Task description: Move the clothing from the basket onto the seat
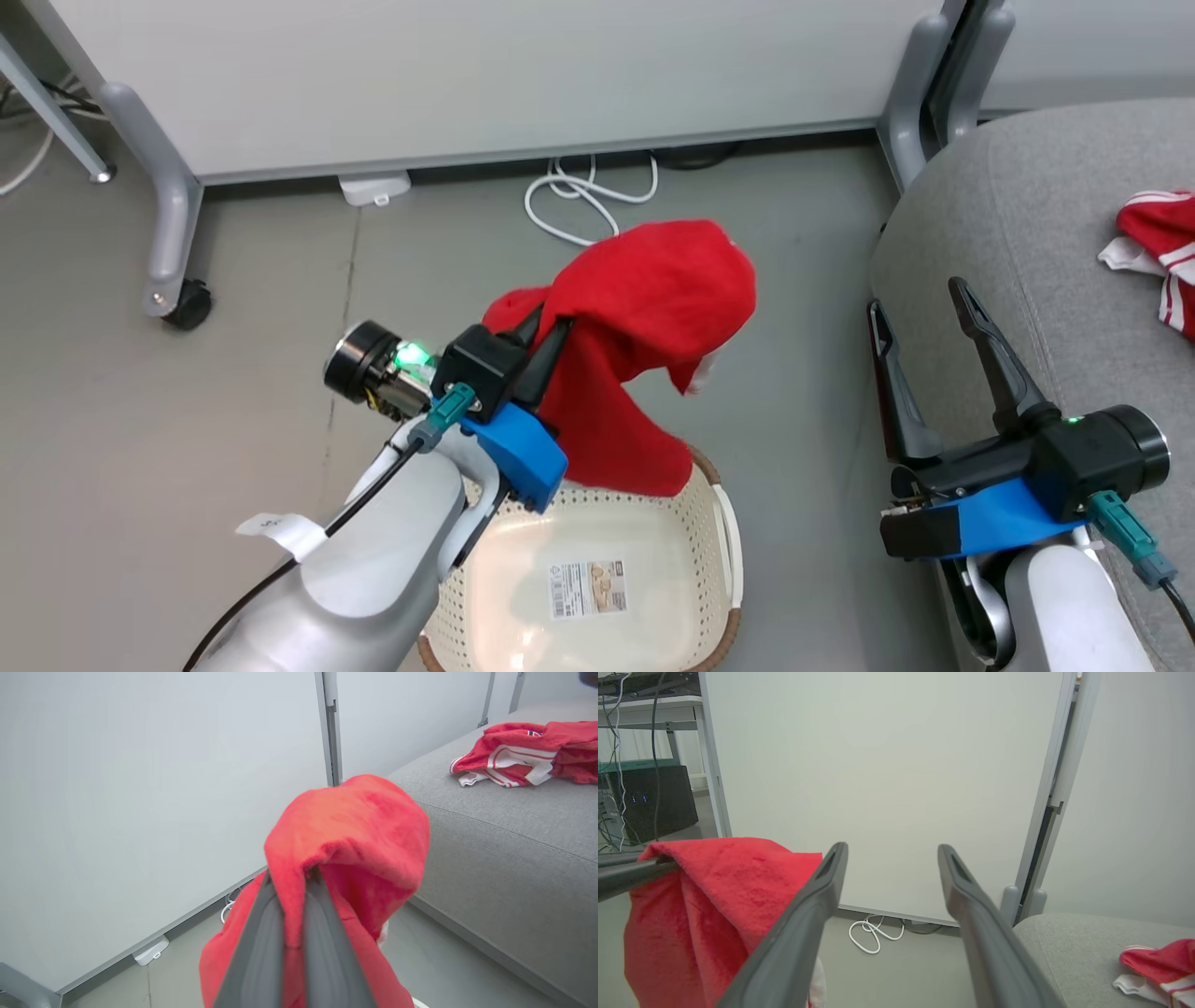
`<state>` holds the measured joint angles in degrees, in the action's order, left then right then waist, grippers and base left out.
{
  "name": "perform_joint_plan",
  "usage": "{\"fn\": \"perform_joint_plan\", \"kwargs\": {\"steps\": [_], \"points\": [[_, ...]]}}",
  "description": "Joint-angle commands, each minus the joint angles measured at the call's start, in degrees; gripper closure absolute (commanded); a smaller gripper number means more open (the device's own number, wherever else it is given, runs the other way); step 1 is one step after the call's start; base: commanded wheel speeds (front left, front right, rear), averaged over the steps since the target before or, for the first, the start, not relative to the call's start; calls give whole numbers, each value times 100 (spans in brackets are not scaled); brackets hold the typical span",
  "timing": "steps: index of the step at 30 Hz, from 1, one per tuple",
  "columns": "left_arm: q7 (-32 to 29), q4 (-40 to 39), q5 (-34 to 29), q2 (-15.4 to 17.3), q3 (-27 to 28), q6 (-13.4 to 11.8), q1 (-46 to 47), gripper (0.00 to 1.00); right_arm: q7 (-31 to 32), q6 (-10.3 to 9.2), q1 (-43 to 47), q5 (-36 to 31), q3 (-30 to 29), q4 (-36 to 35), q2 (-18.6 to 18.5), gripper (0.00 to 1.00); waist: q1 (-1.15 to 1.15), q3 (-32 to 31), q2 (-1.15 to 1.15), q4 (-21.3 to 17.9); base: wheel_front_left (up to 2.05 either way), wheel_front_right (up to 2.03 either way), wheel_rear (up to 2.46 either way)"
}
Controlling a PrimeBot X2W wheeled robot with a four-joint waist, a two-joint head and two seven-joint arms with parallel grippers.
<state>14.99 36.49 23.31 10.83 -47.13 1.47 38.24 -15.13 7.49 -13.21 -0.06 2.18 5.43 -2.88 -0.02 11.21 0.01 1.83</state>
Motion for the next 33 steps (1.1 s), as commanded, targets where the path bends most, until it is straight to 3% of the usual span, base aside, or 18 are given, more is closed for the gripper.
{"fn": "perform_joint_plan", "kwargs": {"steps": [1, 16, 26, 33], "points": [[28, -174, -95, 1, 144, -10, -21, 100, -2, 1, 102, 54, 9, 18, -1, 0, 2, -132, -1, 30, 0, 0, 0], [28, -1154, -649, -76, 780, 170, 366, 100, -1, 2, 247, 266, 61, 73, -1, 0, 2, -466, -1, 4, 0, 0, 0], [27, -1276, -777, -123, 889, 253, 361, 100, -2, 2, 371, 313, 120, 77, -1, 0, 2, -537, -1, -16, 0, 0, 0], [28, -1246, -835, -177, 923, 309, 400, 100, -2, 2, 387, 399, 558, 50, -1, 0, 2, -517, -1, 18, 0, 0, 0]]}}
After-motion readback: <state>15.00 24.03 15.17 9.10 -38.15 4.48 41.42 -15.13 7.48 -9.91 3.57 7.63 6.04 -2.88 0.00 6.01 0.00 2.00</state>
